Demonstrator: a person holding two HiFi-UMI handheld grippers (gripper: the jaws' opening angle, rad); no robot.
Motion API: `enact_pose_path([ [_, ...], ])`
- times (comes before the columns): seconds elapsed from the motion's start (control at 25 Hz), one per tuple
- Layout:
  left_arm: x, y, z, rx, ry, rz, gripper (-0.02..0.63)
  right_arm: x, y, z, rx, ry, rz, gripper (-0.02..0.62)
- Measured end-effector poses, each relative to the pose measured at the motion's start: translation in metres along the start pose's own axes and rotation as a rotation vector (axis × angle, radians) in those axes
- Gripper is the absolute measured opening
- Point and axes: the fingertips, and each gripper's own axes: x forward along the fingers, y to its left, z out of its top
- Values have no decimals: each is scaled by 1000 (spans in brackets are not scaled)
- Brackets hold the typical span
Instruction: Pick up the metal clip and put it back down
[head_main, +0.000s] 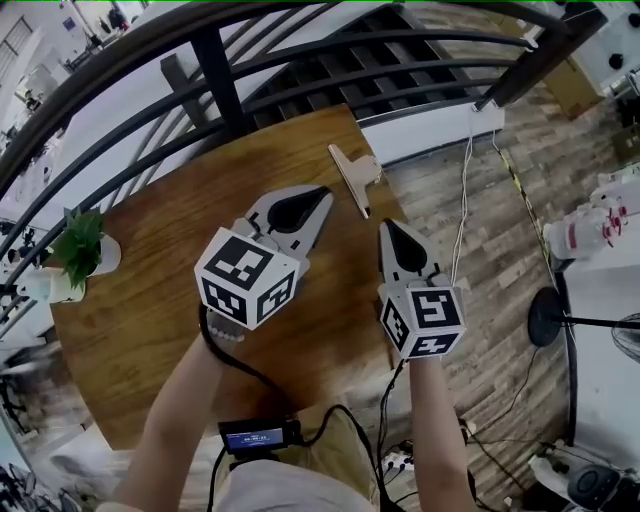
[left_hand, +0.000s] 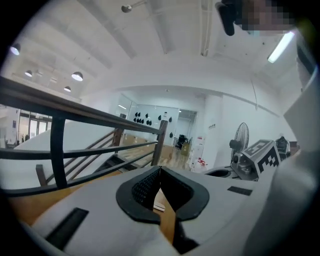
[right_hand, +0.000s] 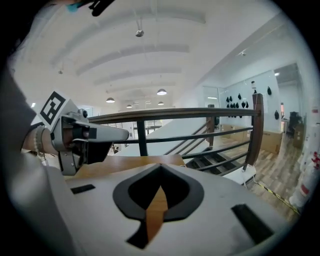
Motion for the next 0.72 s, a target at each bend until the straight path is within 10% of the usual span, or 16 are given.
enact_pose_path([
  [0.72, -172, -81, 50, 251, -110, -55, 6, -163, 100, 30, -48, -120, -68, 2],
])
